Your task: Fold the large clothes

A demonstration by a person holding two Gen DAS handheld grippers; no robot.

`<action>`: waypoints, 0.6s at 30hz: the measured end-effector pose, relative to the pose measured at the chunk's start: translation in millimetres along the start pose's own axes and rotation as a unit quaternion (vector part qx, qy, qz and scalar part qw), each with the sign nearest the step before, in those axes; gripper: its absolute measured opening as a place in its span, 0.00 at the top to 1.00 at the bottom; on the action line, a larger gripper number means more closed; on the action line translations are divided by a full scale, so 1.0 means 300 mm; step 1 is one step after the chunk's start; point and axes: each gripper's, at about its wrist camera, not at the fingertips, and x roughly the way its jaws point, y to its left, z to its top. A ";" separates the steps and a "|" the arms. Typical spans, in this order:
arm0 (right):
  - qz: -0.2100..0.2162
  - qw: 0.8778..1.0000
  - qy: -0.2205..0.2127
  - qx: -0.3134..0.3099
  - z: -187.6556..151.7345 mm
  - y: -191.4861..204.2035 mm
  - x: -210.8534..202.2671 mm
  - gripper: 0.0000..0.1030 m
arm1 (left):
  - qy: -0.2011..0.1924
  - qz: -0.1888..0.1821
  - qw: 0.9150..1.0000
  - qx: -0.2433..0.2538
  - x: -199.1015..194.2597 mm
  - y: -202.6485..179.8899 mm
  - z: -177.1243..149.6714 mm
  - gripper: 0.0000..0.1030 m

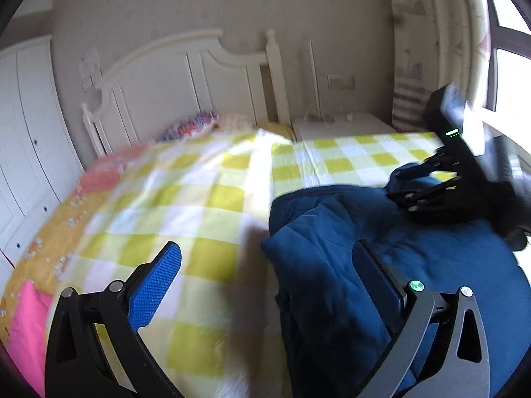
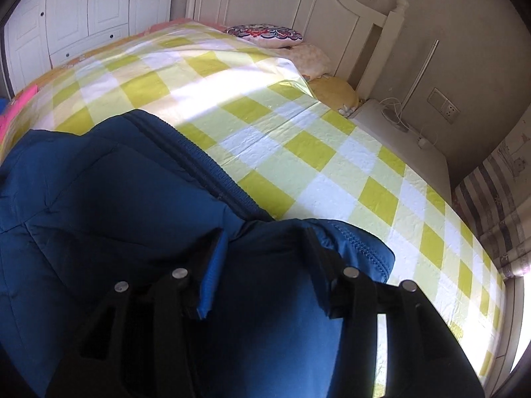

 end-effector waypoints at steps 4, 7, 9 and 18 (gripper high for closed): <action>-0.019 1.000 0.006 -0.012 0.002 0.028 0.001 0.54 | -0.024 -0.038 0.998 0.036 -0.187 -0.072 -0.090 0.04; -0.033 0.999 0.014 -0.026 0.007 0.050 -0.007 0.54 | 0.052 -0.008 0.996 0.074 -0.076 -0.165 -0.231 0.04; -0.053 0.997 0.040 -0.043 0.035 0.071 -0.029 0.55 | 0.058 -0.061 0.996 -0.005 -0.032 -0.104 -0.276 0.04; 0.023 0.986 0.043 -0.160 0.118 0.411 -0.067 0.54 | 0.065 -0.074 0.995 -0.033 -0.021 -0.063 -0.278 0.04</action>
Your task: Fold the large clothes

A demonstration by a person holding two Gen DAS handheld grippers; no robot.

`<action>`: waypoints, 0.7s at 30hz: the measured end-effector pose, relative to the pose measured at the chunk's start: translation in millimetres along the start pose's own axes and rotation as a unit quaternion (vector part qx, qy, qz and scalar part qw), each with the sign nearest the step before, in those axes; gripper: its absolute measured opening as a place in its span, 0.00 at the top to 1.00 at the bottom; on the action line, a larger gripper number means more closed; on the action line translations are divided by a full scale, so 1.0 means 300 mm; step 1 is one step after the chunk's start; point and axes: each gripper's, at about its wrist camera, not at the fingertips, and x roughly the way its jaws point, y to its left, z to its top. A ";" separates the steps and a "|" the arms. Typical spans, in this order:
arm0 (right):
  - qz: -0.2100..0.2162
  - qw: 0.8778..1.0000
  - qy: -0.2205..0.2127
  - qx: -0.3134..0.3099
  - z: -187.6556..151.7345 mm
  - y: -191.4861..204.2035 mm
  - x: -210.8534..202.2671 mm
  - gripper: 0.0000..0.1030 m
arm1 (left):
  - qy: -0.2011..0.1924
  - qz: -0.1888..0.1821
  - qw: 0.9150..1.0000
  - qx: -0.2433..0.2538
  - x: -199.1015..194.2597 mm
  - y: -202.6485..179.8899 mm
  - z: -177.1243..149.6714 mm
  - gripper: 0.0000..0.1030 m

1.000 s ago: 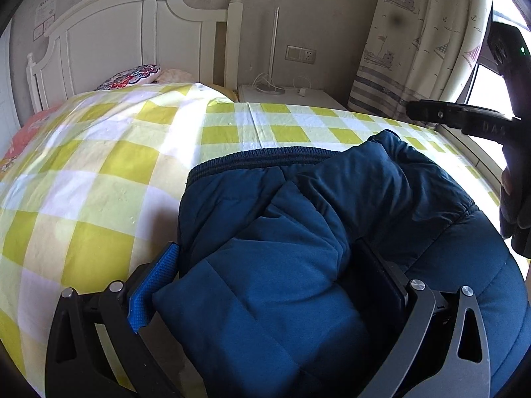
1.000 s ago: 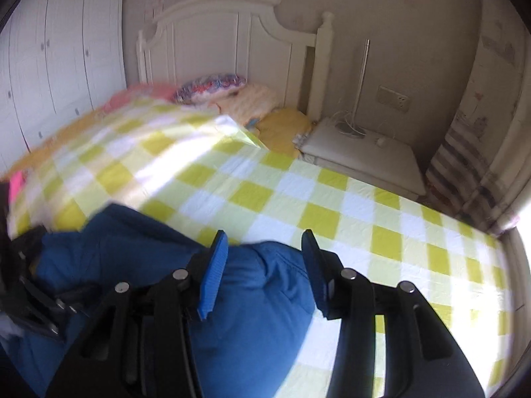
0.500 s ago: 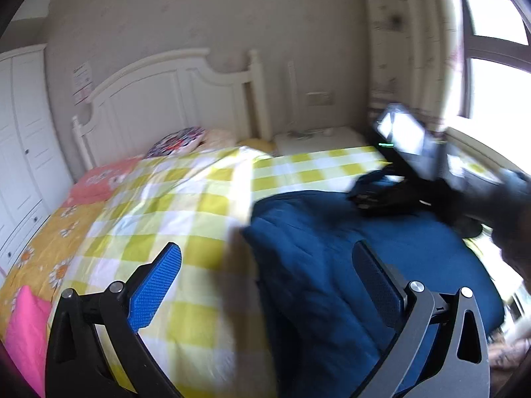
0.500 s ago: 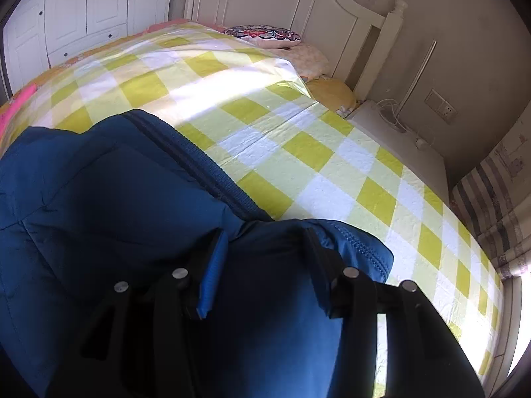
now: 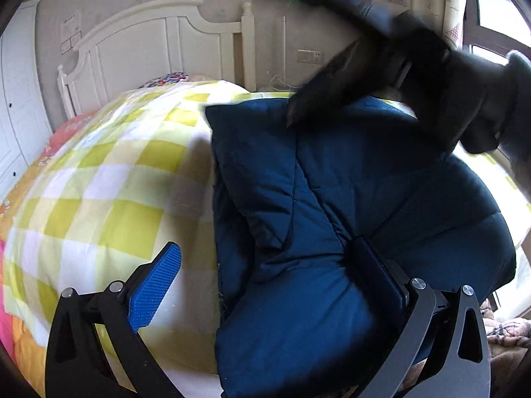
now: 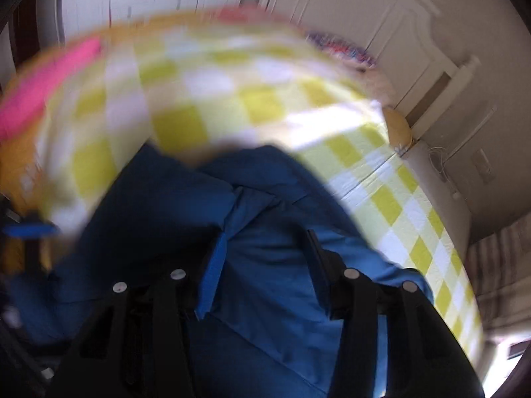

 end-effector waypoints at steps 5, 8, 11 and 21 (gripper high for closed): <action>-0.003 1.000 0.022 -0.010 0.050 0.009 -0.006 0.56 | 0.007 -0.015 1.000 -0.009 0.007 0.020 0.000 0.04; 0.014 1.000 -0.026 0.001 0.061 0.008 -0.117 0.56 | 0.005 -0.013 1.000 -0.009 -0.001 0.004 0.000 0.04; 0.041 0.998 -0.048 -0.018 0.074 0.077 -0.159 0.55 | 0.005 -0.017 1.000 -0.013 -0.011 0.000 -0.015 0.04; 0.016 0.999 -0.010 -0.042 0.070 0.157 0.010 0.47 | 0.011 -0.024 0.999 -0.023 0.001 0.024 -0.018 0.04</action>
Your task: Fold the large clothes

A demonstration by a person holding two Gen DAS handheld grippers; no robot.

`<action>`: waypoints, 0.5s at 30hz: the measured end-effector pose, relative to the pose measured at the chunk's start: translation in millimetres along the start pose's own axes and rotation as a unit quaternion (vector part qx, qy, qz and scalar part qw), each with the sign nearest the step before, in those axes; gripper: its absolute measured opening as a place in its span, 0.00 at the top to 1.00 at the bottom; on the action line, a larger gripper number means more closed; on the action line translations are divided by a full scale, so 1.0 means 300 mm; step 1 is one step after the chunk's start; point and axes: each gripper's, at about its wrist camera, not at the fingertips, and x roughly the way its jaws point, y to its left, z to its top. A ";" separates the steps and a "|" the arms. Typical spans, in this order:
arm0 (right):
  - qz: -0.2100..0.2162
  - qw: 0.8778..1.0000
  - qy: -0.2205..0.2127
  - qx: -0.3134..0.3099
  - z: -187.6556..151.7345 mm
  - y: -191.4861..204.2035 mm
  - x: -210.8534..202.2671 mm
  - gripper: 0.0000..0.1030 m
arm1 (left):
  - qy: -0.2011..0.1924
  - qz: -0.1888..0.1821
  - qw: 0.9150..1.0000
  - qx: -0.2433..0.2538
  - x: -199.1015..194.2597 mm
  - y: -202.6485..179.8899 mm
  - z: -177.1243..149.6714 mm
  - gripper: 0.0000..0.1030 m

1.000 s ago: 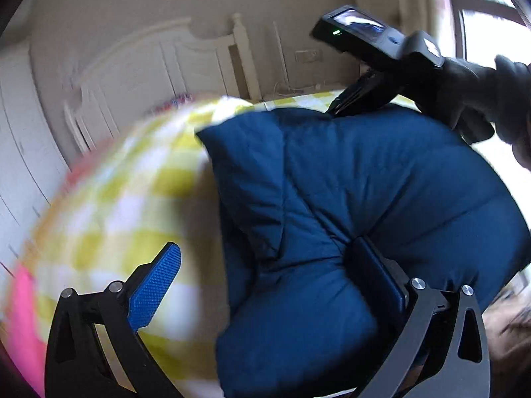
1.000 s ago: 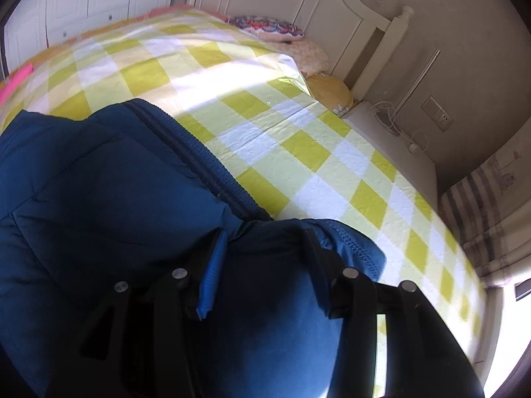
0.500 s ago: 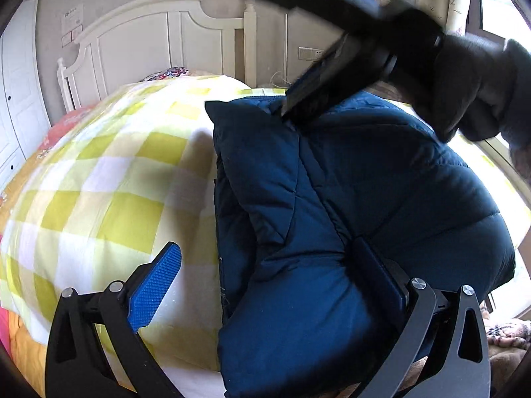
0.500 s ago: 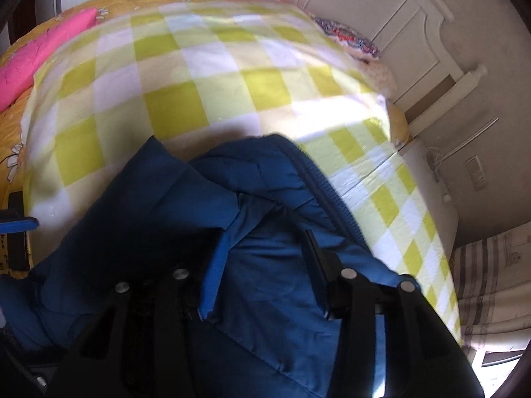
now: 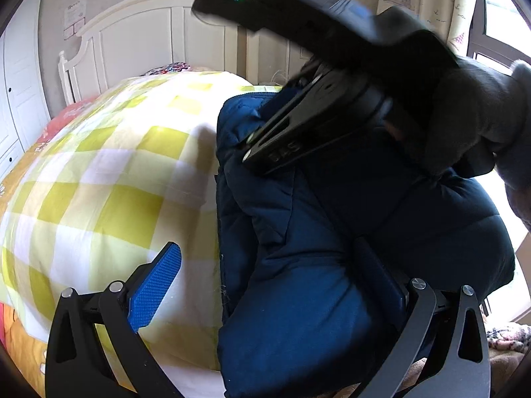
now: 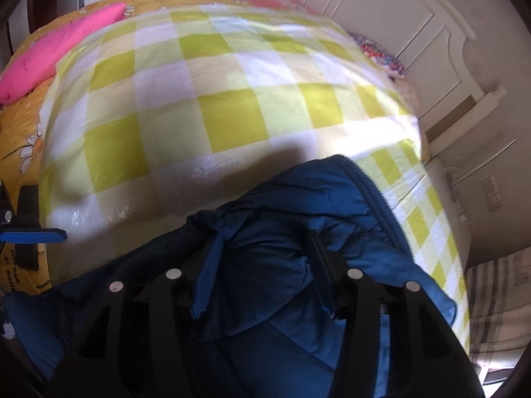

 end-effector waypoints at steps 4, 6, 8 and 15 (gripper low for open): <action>0.015 0.995 -0.083 0.052 -0.088 -0.031 -0.195 0.23 | 0.003 -0.012 1.000 -0.013 -0.004 0.013 -0.013 0.04; 0.018 0.987 -0.123 0.099 -0.197 -0.071 -0.299 0.18 | 0.005 -0.026 0.999 -0.020 0.001 0.036 -0.009 0.04; 0.028 0.980 -0.137 0.143 -0.328 -0.115 -0.362 0.14 | 0.008 -0.025 1.000 -0.010 0.006 0.032 -0.001 0.04; 0.006 0.955 -0.178 0.239 -0.557 -0.228 -0.460 0.14 | 0.015 -0.027 0.999 -0.021 0.019 0.042 -0.006 0.04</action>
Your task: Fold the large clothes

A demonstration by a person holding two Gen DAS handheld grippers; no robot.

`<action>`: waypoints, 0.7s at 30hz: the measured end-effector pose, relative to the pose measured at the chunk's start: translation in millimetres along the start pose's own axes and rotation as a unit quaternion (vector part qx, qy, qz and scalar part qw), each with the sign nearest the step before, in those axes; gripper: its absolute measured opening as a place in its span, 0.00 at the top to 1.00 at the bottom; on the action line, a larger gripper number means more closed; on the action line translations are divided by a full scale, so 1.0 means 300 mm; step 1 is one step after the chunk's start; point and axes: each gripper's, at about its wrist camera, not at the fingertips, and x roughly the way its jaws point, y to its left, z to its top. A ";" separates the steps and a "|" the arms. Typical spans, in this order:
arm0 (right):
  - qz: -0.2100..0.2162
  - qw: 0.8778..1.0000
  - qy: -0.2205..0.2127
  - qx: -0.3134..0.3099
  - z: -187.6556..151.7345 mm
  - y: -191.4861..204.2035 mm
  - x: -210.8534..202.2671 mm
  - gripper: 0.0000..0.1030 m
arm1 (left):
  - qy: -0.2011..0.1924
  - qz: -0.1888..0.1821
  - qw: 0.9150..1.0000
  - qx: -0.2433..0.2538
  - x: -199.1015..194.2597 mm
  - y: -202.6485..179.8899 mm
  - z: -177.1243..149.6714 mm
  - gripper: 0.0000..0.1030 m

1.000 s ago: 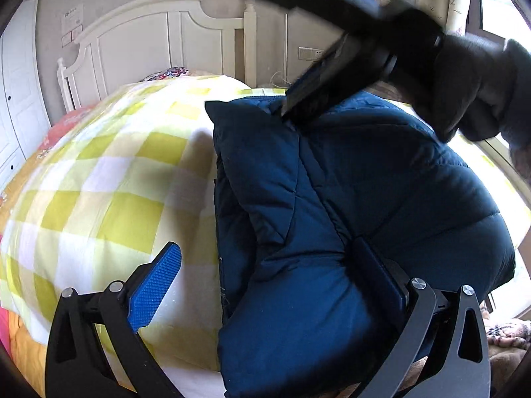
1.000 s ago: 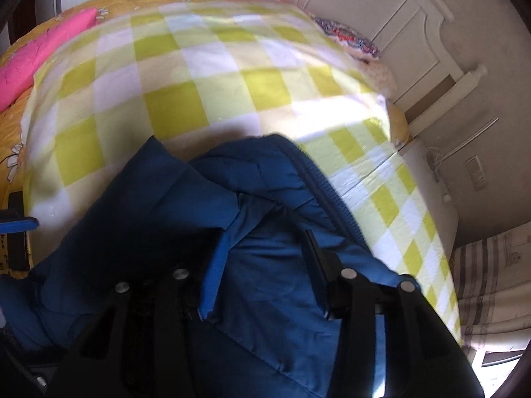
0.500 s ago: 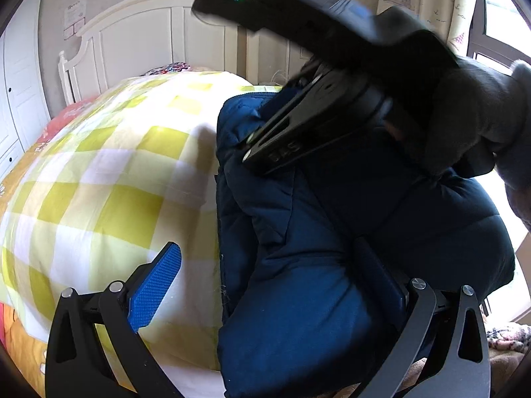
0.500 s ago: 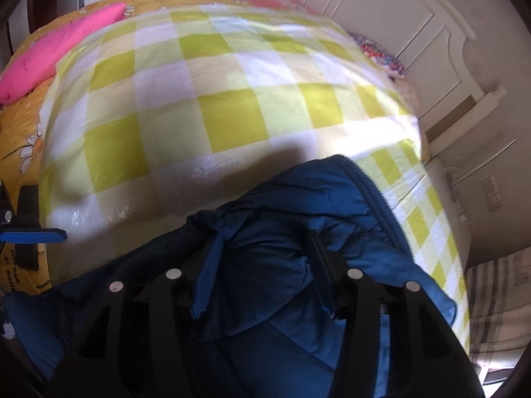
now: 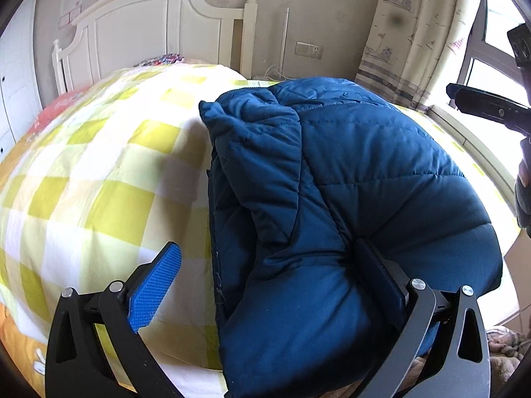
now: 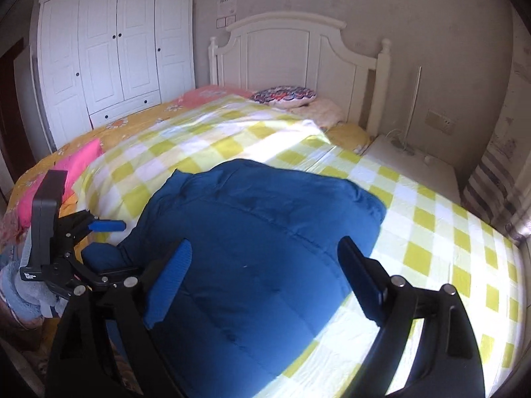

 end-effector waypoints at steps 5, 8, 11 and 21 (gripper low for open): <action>-0.020 0.996 0.084 -0.037 -0.121 0.072 0.191 0.11 | -0.005 0.003 1.000 -0.017 -0.001 0.010 -0.032 0.04; 0.000 0.999 0.052 0.004 -0.164 0.047 0.219 0.08 | 0.005 -0.001 1.000 -0.012 -0.007 0.008 -0.029 0.04; -0.011 0.998 0.060 -0.008 -0.150 0.060 0.205 0.09 | 0.039 0.026 0.999 0.028 -0.035 -0.033 0.029 0.04; 0.019 0.998 -0.029 -0.051 -0.174 0.188 -0.108 0.16 | -0.062 0.022 0.996 0.056 -0.165 -0.139 0.402 0.04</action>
